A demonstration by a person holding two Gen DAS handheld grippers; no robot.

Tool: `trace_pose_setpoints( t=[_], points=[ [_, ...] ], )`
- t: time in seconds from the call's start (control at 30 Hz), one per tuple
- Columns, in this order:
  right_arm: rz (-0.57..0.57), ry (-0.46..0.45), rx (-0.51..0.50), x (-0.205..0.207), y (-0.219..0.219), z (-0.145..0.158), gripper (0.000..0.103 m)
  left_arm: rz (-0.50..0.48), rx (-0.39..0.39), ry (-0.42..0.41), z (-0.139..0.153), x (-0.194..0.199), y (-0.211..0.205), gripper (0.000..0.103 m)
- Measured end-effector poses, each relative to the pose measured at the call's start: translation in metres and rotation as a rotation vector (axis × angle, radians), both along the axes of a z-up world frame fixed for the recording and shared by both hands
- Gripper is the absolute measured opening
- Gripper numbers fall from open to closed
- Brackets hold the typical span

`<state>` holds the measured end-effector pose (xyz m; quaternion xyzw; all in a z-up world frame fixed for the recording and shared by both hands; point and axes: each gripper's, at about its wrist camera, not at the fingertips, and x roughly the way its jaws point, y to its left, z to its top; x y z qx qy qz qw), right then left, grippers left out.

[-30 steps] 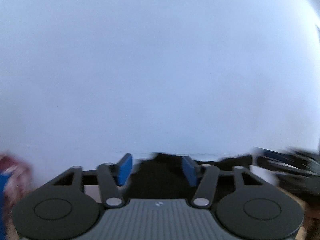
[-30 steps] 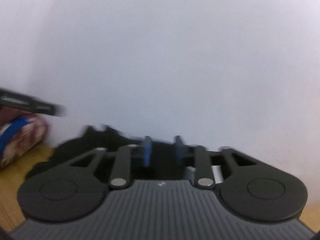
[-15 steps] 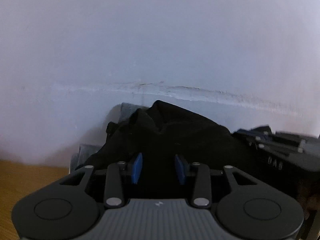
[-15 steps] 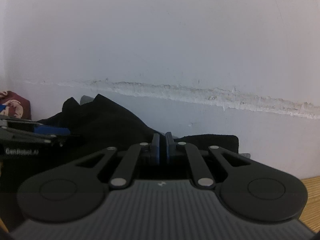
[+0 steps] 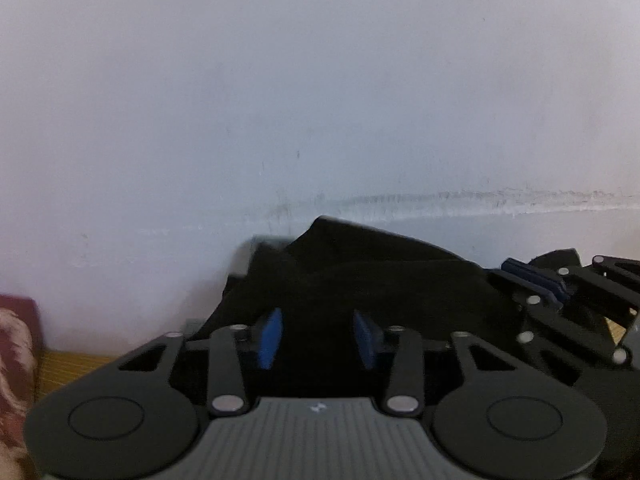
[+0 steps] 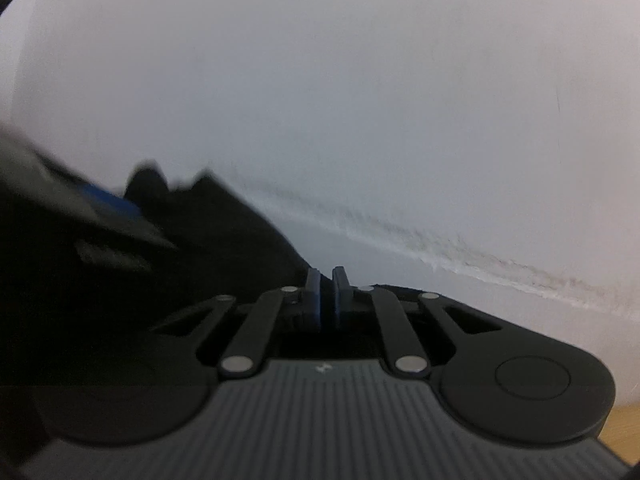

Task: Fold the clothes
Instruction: 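Carry the black sweater with both grippers onto the folded clothes stack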

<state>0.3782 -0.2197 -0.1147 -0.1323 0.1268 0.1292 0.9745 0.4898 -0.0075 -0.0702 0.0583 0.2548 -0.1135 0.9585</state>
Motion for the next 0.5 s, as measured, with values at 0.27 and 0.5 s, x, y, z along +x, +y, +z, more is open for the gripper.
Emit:
trace_pose_setpoints(
  t=[0.27, 0.5],
  points=[
    [0.029, 0.047, 0.055, 0.023, -0.019, -0.012, 0.004, -0.001, 0.023, 0.000, -0.014, 0.017, 0.005, 0.027],
    [0.039, 0.075, 0.069, 0.022, -0.019, -0.014, 0.004, -0.002, -0.069, 0.042, -0.019, 0.021, 0.028, 0.010]
  ],
)
